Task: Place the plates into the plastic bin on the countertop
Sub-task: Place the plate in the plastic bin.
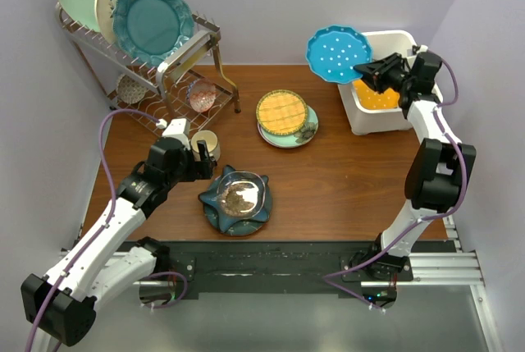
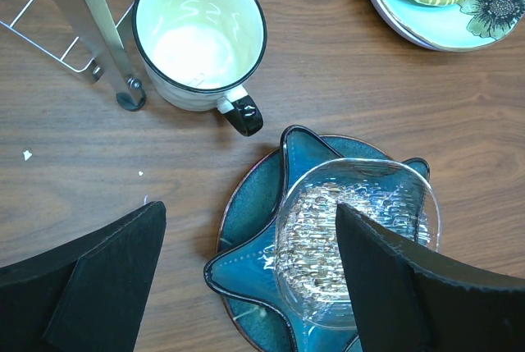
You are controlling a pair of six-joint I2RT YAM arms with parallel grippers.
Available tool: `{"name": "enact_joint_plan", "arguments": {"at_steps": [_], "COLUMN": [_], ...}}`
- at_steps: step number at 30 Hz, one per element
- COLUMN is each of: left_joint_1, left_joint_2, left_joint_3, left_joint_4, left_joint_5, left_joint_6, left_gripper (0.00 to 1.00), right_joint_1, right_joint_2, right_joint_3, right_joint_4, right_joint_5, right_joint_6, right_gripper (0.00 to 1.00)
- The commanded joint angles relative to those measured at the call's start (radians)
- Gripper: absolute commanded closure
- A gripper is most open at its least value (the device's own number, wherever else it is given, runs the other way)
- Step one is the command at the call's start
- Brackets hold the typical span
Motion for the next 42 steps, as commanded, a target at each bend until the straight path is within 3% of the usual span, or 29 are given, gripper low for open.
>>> {"name": "enact_joint_plan", "arguments": {"at_steps": [1,12,20,31,42], "left_joint_1": [0.005,0.006,0.006,0.006,0.006], "left_joint_2": [-0.008,-0.008,-0.004,-0.004,-0.010], "left_joint_3": [0.015,0.012,0.012,0.010,0.007], "left_joint_4": [0.027,0.033,0.035,0.038,0.045], "left_joint_5": [-0.014,-0.005,-0.003,0.003,0.014], "left_joint_6": [0.001,0.005,0.006,0.006,0.011], "left_gripper": [0.11,0.11,0.11,0.11,0.11], "right_joint_1": [-0.025,-0.075,-0.094,-0.102,-0.105], "right_joint_2": [-0.013,0.001,0.027,0.075,0.055], "right_joint_3": [0.027,-0.102,-0.108,-0.133,-0.148], "right_joint_4": [0.216,0.441,0.531,0.627,0.618], "right_joint_5": [-0.032,0.039,0.064,0.131,0.242], "right_joint_6": [0.083,0.192,0.252,0.287,0.269], "right_gripper": [1.00,1.00,1.00,1.00,1.00]}}
